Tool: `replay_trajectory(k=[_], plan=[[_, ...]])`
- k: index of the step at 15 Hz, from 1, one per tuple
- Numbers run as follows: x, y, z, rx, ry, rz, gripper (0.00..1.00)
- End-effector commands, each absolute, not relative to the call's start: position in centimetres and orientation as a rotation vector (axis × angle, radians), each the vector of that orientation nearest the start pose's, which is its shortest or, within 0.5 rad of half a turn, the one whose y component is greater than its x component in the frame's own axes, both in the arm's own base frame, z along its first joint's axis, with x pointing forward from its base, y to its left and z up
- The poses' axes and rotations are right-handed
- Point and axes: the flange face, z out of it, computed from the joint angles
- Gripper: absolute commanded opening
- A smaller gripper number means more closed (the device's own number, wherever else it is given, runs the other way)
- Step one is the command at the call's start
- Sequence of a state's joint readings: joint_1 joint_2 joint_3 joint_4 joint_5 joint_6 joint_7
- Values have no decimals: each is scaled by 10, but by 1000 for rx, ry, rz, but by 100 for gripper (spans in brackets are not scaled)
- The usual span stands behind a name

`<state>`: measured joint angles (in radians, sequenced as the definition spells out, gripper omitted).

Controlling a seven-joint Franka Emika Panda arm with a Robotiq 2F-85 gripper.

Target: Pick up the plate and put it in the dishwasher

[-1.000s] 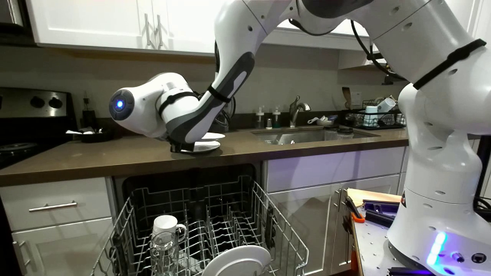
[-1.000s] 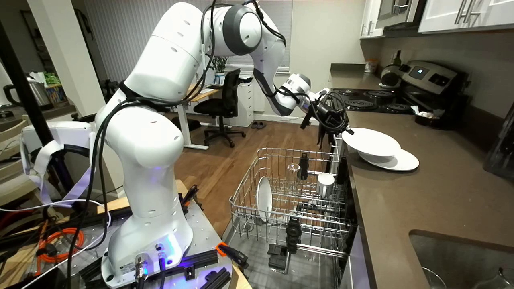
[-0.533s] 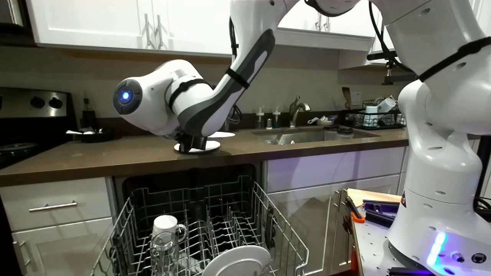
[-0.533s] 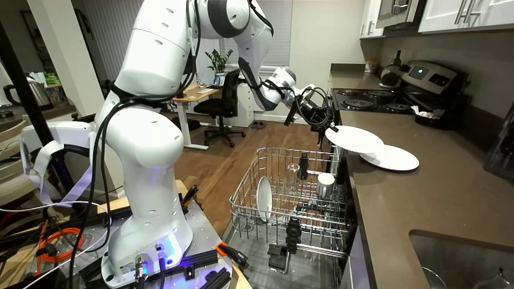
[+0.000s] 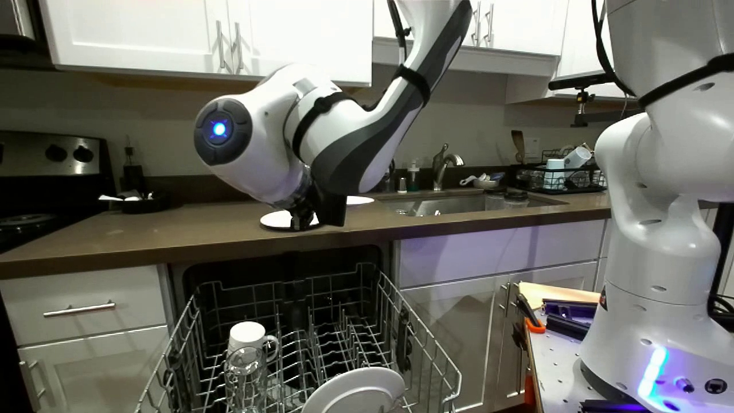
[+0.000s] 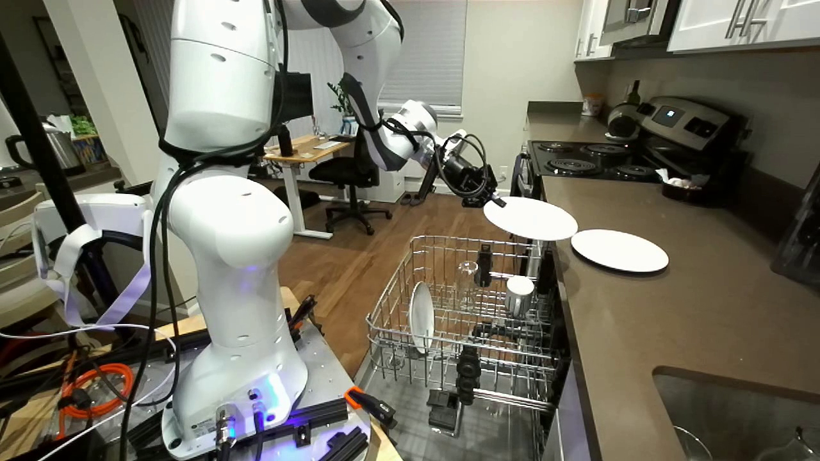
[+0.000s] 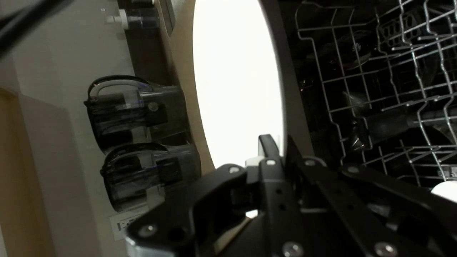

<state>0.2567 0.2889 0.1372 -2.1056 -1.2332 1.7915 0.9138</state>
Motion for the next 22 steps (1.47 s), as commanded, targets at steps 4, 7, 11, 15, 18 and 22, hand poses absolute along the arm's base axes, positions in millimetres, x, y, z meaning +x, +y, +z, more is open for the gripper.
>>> replay_trajectory(k=[4,7,11,15,18,22], plan=[[477,144,315,2033,221,248,6],[466,147,321,2103,255,228,6],[461,148,326,2205,308,211,6],[464,146,320,2293,374,191,6],[469,141,308,2352,421,175,6],[470,134,290,2421,474,126,6]])
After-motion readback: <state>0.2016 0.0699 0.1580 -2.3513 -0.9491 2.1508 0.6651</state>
